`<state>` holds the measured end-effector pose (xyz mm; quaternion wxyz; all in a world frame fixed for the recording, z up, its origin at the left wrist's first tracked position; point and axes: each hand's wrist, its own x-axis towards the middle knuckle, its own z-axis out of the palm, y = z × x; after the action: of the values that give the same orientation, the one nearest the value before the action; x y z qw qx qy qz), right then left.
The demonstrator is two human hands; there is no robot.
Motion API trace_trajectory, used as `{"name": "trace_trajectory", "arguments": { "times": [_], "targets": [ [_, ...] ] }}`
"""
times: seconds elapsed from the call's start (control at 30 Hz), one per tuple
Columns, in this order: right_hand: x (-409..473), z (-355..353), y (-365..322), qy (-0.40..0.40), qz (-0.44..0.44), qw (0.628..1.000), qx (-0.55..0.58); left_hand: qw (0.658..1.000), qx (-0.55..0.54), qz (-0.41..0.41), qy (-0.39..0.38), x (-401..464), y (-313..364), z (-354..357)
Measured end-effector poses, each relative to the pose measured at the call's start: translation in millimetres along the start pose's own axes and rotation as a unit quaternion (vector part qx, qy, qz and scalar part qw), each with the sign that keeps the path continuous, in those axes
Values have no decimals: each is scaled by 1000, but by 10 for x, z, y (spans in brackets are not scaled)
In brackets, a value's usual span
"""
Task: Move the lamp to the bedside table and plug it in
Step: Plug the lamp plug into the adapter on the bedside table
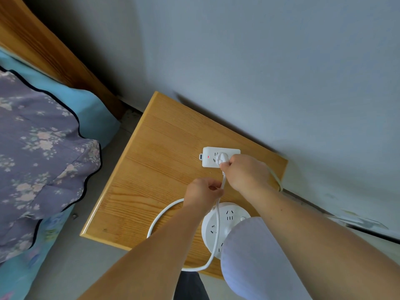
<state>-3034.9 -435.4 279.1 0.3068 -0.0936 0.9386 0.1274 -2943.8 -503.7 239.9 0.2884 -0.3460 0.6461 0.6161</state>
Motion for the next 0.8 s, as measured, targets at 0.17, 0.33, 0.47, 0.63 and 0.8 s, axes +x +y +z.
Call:
{"name": "trace_trajectory", "arguments": {
  "times": [0.17,0.33,0.47,0.63,0.8],
  "targets": [
    [-14,18,24,-4,-2,1000,17,1000,12,-1,-6,5,-14,-5],
    [-6,11,12,-8,-9,1000,-4,1000,4,-2,1,8,-38,-5],
    [17,0,-20,-11,-15,999,-40,1000,-8,-4,1,6,-35,7],
    [76,-41,-54,-14,-24,997,-70,1000,-24,1,1,2,-11,23],
    [76,-33,65,-61,-19,998,28,1000,-16,15,-5,-10,3,38]
  ]
}}
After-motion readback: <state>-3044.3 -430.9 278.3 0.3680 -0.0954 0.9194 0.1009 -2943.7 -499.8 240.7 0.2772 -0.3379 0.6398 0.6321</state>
